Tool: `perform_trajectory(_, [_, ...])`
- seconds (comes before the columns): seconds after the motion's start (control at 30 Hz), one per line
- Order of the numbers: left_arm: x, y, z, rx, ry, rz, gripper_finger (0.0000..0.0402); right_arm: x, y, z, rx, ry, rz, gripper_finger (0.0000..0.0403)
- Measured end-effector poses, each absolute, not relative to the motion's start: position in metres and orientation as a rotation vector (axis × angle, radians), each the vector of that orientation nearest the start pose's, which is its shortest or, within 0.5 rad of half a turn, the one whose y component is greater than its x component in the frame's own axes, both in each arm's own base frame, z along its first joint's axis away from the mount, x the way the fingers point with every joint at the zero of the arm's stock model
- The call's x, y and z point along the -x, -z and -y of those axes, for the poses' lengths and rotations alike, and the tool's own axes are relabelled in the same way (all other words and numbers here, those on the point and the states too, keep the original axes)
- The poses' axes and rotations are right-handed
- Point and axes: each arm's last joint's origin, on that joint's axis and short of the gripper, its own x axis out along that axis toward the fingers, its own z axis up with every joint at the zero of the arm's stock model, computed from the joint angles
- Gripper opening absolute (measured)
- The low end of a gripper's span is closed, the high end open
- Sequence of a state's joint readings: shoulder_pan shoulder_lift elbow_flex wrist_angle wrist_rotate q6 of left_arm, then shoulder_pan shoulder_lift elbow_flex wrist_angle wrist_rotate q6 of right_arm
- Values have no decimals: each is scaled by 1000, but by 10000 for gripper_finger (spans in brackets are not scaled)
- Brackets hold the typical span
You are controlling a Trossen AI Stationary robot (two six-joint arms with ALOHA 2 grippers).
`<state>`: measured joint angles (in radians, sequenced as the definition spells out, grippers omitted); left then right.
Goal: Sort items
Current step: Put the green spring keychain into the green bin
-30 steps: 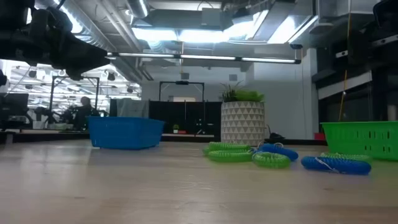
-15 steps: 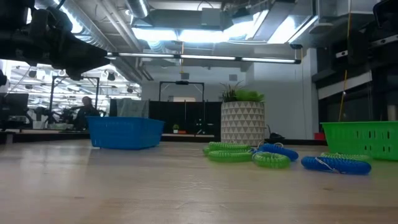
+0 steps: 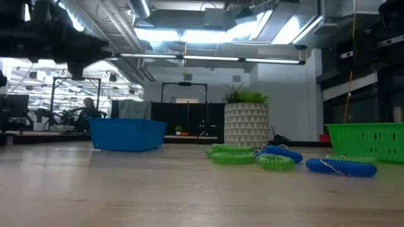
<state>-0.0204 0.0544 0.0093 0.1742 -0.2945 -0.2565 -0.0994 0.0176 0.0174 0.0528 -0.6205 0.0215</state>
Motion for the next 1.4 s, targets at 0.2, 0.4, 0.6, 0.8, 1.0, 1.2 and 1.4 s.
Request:
perform_trajectory(0.2, [-96, -192, -6, 390, -222, 315, 155, -93, -173, -8, -2, -521, 44, 220])
perform_trajectory(0.4, [-97, -192, -4, 408, -148, 294, 153, -93, -173, -8, -2, -522, 44, 220])
perform_trajectory(0.6, [-97, -192, -2, 376, -65, 282, 154, -93, -173, -8, -2, -521, 44, 220])
perform_trajectory(0.8, [-104, -192, -1, 334, -71, 212, 153, -93, -173, -8, -2, -522, 44, 220])
perform_trajectory(1.0, [-115, -210, 0, 264, -70, 146, 153, -93, -173, -8, -2, -522, 44, 220])
perform_trajectory(1.2, [-136, -228, 2, 152, -27, 53, 153, -93, -173, -8, -2, -522, 44, 220])
perform_trajectory(1.4, [-167, -240, 5, 55, 57, -59, 153, -93, -173, -8, -2, -521, 44, 220])
